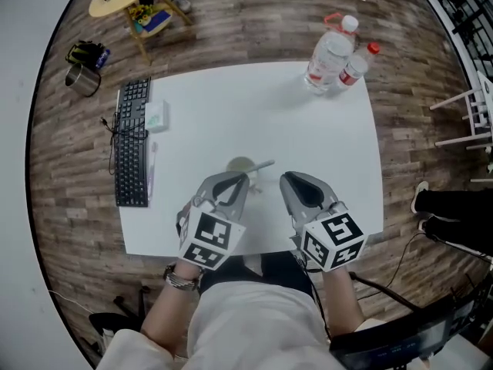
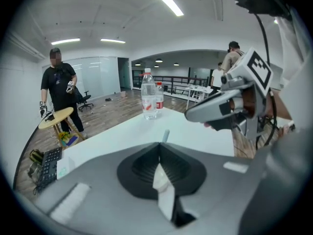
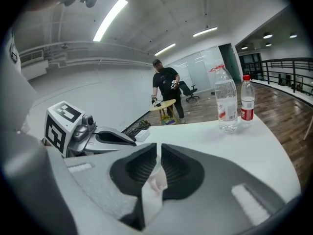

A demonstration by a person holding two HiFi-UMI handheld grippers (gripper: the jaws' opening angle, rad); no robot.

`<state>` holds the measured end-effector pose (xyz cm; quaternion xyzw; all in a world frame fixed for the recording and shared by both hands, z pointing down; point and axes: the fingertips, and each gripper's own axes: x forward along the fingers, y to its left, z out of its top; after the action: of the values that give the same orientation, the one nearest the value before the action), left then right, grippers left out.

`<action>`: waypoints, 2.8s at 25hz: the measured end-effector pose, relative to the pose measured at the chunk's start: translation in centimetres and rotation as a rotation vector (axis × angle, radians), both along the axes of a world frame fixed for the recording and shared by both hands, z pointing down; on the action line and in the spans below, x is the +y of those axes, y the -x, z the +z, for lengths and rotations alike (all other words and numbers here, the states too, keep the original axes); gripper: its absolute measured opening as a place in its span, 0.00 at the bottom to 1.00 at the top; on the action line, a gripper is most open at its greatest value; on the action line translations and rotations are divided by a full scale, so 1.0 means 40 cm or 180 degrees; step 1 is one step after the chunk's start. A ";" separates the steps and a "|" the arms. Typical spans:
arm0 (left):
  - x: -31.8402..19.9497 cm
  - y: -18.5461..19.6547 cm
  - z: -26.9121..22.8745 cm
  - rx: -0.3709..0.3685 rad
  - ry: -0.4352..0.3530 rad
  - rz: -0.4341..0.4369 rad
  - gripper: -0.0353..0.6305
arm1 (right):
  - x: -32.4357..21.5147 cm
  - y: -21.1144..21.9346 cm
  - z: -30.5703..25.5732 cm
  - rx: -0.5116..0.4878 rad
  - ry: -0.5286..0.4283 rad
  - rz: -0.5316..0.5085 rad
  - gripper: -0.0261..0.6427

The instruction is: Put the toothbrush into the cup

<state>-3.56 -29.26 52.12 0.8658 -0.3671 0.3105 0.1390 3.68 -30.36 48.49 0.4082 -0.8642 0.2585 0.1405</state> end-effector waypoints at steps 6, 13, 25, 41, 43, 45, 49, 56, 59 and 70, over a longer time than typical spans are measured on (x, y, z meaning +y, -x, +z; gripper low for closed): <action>-0.021 -0.008 -0.081 0.0043 -0.0253 -0.0050 0.07 | 0.004 0.016 -0.045 -0.0083 -0.0095 -0.0055 0.08; -0.020 -0.009 -0.140 0.0098 -0.0433 -0.0076 0.06 | 0.006 0.023 -0.113 -0.0109 -0.0279 -0.0051 0.06; -0.005 -0.018 -0.242 0.0185 -0.0866 -0.0156 0.07 | 0.008 0.016 -0.198 -0.0116 -0.0587 -0.0113 0.05; 0.044 -0.019 -0.381 0.0434 -0.1515 -0.0289 0.07 | 0.019 -0.036 -0.294 0.0118 -0.1058 -0.0076 0.04; 0.049 -0.012 -0.402 0.0422 -0.1601 -0.0254 0.07 | 0.022 -0.031 -0.315 0.0137 -0.1128 -0.0061 0.04; 0.052 0.003 -0.424 0.0414 -0.1688 -0.0219 0.06 | 0.024 -0.016 -0.343 0.0149 -0.1222 -0.0054 0.04; 0.053 0.050 -0.478 0.0501 -0.1801 -0.0333 0.06 | 0.028 0.023 -0.405 0.0170 -0.1470 -0.0067 0.04; 0.043 0.117 -0.515 0.0521 -0.1988 -0.0316 0.06 | 0.027 0.068 -0.448 0.0192 -0.1609 -0.0034 0.04; 0.037 0.136 -0.537 0.0585 -0.2057 -0.0391 0.06 | 0.024 0.077 -0.453 0.0166 -0.1628 0.0004 0.04; 0.025 0.156 -0.520 0.0603 -0.2132 -0.0374 0.06 | 0.017 0.096 -0.460 0.0192 -0.1754 -0.0026 0.04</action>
<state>-9.78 -28.25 31.31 0.8657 -0.4832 0.0826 -0.1016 -0.15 -29.68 30.11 0.4351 -0.8990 0.0008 0.0509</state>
